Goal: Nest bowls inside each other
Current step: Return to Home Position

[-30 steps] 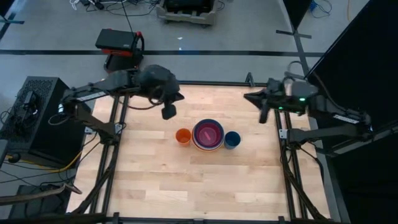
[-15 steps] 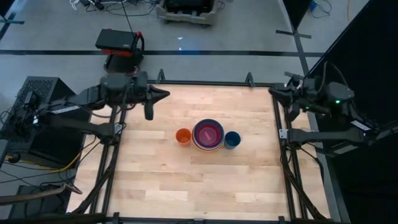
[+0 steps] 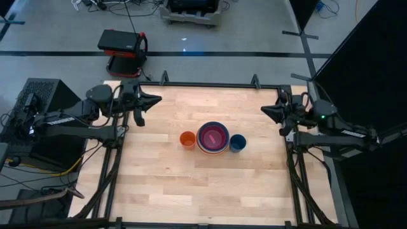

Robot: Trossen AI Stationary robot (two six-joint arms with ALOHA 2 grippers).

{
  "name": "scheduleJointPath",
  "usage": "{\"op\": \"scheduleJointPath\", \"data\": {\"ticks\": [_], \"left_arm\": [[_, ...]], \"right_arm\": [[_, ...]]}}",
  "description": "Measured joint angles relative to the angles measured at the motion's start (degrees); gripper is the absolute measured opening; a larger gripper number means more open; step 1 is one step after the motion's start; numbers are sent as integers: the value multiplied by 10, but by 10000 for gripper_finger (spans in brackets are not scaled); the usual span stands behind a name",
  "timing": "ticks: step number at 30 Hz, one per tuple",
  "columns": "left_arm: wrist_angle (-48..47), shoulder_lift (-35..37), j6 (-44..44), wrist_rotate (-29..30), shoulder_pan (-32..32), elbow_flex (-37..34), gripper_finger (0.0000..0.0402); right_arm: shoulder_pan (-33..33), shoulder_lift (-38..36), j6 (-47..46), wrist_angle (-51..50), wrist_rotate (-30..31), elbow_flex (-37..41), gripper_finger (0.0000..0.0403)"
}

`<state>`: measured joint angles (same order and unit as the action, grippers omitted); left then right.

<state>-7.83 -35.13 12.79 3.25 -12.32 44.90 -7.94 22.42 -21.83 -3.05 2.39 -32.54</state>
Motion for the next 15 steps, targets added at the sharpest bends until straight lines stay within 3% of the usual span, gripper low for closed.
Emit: {"op": "scheduleJointPath", "data": {"ticks": [9, 15], "left_arm": [[96, 54, 12, -9, 0, -111, 0], [194, 56, 7, -28, 1, -167, 0]], "right_arm": [[0, -57, -19, 21, 3, 68, 0], [0, -60, 16, 28, 13, 77, 0]]}}
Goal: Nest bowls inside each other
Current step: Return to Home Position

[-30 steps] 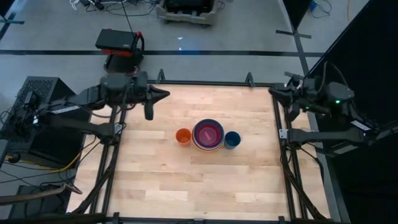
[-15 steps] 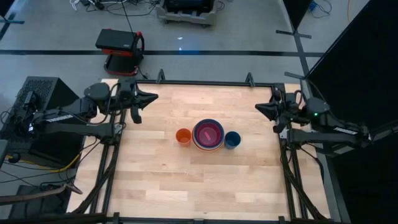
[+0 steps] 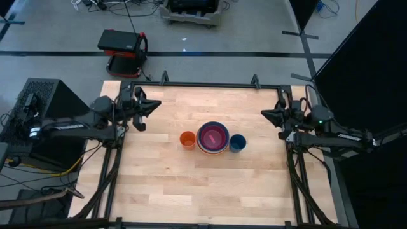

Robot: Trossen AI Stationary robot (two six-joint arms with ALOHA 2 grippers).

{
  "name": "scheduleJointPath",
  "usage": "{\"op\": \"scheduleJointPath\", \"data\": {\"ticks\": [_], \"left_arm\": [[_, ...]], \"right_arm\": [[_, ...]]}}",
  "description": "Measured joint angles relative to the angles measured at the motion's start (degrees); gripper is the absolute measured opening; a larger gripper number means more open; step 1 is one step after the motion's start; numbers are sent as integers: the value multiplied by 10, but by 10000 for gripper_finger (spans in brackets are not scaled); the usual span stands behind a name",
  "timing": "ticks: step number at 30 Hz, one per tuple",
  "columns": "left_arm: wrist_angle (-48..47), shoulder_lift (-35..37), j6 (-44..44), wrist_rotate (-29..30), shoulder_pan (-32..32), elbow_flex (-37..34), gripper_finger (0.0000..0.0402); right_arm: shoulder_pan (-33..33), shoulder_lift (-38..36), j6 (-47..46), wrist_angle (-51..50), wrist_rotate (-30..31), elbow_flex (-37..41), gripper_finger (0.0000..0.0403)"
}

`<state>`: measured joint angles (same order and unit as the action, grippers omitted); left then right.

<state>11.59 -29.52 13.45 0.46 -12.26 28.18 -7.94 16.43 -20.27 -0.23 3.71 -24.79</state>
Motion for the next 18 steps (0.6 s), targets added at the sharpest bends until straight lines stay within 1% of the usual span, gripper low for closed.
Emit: {"op": "scheduleJointPath", "data": {"ticks": [13, 15, 18], "left_arm": [[174, 0, -24, -51, 0, -99, 0], [182, 1, -31, -51, 0, -99, 0], [170, 0, -45, -56, 0, -99, 0]], "right_arm": [[0, 2, 87, 9, 30, 6, 0], [0, 2, 87, 9, 26, 6, 0], [0, 2, 89, 9, 25, 6, 0]]}}
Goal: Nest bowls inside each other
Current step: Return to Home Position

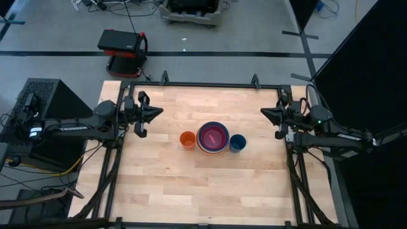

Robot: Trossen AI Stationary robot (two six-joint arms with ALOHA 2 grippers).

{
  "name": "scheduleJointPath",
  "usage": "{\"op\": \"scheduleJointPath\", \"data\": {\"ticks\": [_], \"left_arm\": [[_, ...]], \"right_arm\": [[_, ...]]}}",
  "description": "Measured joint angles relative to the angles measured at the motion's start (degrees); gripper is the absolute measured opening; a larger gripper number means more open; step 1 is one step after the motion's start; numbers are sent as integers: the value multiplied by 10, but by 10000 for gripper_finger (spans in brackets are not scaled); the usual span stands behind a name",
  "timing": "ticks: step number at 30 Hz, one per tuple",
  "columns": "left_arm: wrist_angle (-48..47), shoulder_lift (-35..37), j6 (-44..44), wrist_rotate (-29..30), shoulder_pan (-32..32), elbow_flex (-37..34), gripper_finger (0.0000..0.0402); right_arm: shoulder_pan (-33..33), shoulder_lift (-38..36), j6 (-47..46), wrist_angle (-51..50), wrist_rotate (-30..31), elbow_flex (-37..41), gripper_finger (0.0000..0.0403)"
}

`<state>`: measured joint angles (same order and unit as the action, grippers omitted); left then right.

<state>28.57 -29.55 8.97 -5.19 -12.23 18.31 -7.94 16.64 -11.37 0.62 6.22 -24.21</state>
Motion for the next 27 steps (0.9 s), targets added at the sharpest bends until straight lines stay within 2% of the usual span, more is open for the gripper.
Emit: {"op": "scheduleJointPath", "data": {"ticks": [8, 27], "left_arm": [[-16, -1, 3, -32, 0, -4, 0], [54, 0, 31, -39, 0, -106, 0]], "right_arm": [[0, -8, 50, -50, -41, 4, 0], [13, -111, 24, 6, -51, 138, 0]]}}
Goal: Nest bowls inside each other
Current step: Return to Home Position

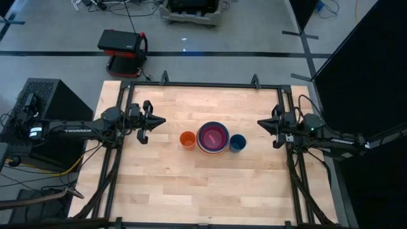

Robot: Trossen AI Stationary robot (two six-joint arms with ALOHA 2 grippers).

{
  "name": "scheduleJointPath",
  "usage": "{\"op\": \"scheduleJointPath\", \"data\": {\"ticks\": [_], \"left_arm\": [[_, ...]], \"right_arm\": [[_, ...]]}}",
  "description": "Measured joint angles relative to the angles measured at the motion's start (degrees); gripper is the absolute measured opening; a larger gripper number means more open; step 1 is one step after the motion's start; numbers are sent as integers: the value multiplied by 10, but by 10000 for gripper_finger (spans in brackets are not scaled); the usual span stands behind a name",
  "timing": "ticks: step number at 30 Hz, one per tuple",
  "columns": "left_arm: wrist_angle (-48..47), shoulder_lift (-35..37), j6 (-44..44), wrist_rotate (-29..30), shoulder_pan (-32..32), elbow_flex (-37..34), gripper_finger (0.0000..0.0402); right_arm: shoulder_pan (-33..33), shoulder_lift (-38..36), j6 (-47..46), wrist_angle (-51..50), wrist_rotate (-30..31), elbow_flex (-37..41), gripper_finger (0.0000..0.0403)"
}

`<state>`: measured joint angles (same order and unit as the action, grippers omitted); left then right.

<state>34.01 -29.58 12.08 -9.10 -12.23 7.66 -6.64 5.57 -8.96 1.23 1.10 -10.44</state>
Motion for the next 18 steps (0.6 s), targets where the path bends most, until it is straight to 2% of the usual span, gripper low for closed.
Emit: {"op": "scheduleJointPath", "data": {"ticks": [4, 10, 18], "left_arm": [[7, 0, 0, 0, 0, -23, 0], [43, 0, -4, 0, 3, -68, 0], [38, 0, -22, 0, 3, -71, 0]], "right_arm": [[2, -10, -15, 16, -2, 37, 0], [2, -11, -28, 108, -3, 98, 0], [2, -10, -21, 95, -12, 99, 0]]}}
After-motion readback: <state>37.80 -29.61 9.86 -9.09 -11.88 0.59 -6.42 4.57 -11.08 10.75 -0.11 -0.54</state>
